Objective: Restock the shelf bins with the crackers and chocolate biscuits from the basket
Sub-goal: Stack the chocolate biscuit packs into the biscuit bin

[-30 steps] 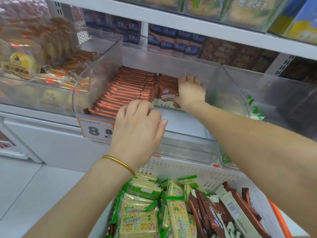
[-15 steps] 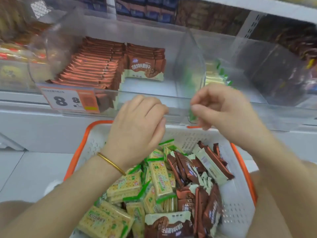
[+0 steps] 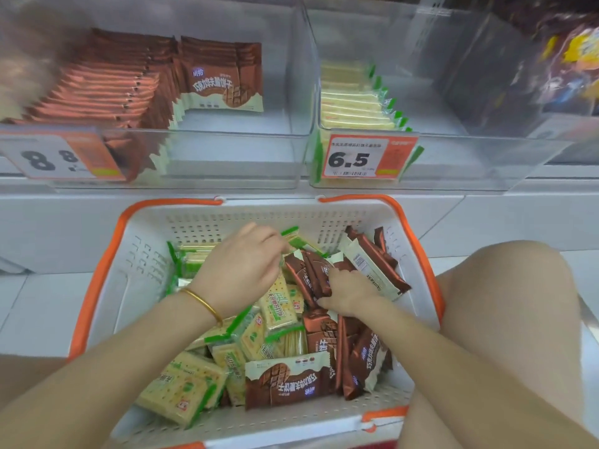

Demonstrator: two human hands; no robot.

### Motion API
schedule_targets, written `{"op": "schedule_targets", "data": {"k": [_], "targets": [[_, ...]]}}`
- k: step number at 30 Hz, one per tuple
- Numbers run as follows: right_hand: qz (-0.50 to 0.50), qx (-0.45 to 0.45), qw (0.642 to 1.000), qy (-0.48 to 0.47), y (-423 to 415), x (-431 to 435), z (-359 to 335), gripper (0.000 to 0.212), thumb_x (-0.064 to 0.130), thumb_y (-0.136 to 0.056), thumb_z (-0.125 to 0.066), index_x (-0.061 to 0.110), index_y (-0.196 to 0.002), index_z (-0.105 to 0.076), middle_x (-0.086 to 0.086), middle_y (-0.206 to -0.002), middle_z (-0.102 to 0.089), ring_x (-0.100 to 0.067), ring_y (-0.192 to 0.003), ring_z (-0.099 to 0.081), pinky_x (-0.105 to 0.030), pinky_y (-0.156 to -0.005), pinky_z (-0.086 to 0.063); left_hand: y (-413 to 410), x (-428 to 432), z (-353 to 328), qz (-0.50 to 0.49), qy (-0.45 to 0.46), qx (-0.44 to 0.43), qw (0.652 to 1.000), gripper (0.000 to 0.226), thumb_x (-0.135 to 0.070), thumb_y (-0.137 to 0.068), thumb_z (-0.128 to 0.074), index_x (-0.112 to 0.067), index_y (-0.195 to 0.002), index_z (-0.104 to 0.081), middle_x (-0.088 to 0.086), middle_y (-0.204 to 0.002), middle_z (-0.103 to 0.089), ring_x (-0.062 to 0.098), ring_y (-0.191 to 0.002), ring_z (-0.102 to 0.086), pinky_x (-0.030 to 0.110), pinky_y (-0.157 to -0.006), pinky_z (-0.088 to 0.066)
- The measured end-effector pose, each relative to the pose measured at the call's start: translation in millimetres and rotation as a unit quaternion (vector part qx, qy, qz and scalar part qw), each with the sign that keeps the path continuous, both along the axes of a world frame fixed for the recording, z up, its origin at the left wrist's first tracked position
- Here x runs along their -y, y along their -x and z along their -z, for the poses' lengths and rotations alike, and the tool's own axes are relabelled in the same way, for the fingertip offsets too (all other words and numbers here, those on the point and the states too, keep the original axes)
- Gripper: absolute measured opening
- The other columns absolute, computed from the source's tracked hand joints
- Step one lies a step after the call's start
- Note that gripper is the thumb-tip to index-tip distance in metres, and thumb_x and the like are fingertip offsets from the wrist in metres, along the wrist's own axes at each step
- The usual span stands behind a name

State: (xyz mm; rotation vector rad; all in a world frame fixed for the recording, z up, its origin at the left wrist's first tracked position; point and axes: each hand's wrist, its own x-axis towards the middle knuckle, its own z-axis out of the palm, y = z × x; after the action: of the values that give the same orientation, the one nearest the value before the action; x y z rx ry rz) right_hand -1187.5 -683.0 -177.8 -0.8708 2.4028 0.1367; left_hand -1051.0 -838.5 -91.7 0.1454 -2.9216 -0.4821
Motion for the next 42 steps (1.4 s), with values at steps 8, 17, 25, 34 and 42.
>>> {"op": "schedule_targets", "data": {"k": [8,17,25,34,42], "targets": [[0.145,0.1,0.967,0.185,7.7,-3.7,-56.3,0.017,0.017,-0.094,-0.044,0.016,-0.082,-0.057,-0.003,-0.074,-0.06,-0.02,-0.068,-0.057,-0.026,-0.058,-0.043,3.6,-0.8,3.2,-0.061,-0.124,0.068,0.988,0.027,-0.023,-0.094,-0.049,-0.021,-0.121,-0.056,-0.006,-0.118,-0.053,0.01,-0.11,-0.048,0.027,-0.096,-0.041],[0.36,0.463,0.697,0.412,-13.4,-3.8,-108.6,0.026,-0.001,-0.091,-0.04,0.001,-0.113,-0.053,-0.026,-0.115,-0.063,-0.033,-0.095,-0.064,-0.039,-0.065,-0.055,7.2,7.2,-8.2,-0.235,-0.299,0.08,0.921,0.054,-0.026,-0.088,-0.063,-0.013,-0.133,-0.037,0.007,-0.124,-0.045,0.017,-0.103,-0.049,0.029,-0.088,-0.043],[0.311,0.518,0.694,0.39,-36.6,21.5,-136.3,0.028,0.023,-0.096,-0.049,0.002,-0.11,-0.06,-0.024,-0.104,-0.067,-0.034,-0.091,-0.068,-0.036,-0.064,-0.06,-11.9,0.5,-25.1,0.008,-0.069,0.047,0.996,0.072,-0.035,-0.082,-0.068,-0.032,-0.143,-0.028,-0.01,-0.138,-0.045,0.01,-0.124,-0.041,0.026,-0.104,-0.035],[0.128,0.1,0.89,0.426,-25.9,31.0,-153.4,0.024,0.028,-0.093,-0.055,0.011,-0.077,-0.059,-0.009,-0.069,-0.063,-0.019,-0.061,-0.058,-0.035,-0.061,-0.049,-10.8,29.4,-49.9,-0.107,-0.599,0.047,0.792,0.018,0.006,-0.084,-0.059,-0.011,-0.092,-0.062,0.002,-0.086,-0.072,0.016,-0.078,-0.068,0.026,-0.069,-0.057],[0.041,0.217,0.888,0.403,-28.7,51.3,-186.4,0.011,0.021,-0.084,-0.069,0.018,-0.094,-0.066,-0.009,-0.091,-0.073,-0.018,-0.077,-0.071,-0.037,-0.072,-0.059,-14.0,36.2,-62.2,-0.043,-0.687,0.017,0.725,0.036,-0.009,-0.068,-0.06,-0.007,-0.104,-0.061,0.008,-0.092,-0.071,0.019,-0.078,-0.068,0.027,-0.064,-0.055]]}}
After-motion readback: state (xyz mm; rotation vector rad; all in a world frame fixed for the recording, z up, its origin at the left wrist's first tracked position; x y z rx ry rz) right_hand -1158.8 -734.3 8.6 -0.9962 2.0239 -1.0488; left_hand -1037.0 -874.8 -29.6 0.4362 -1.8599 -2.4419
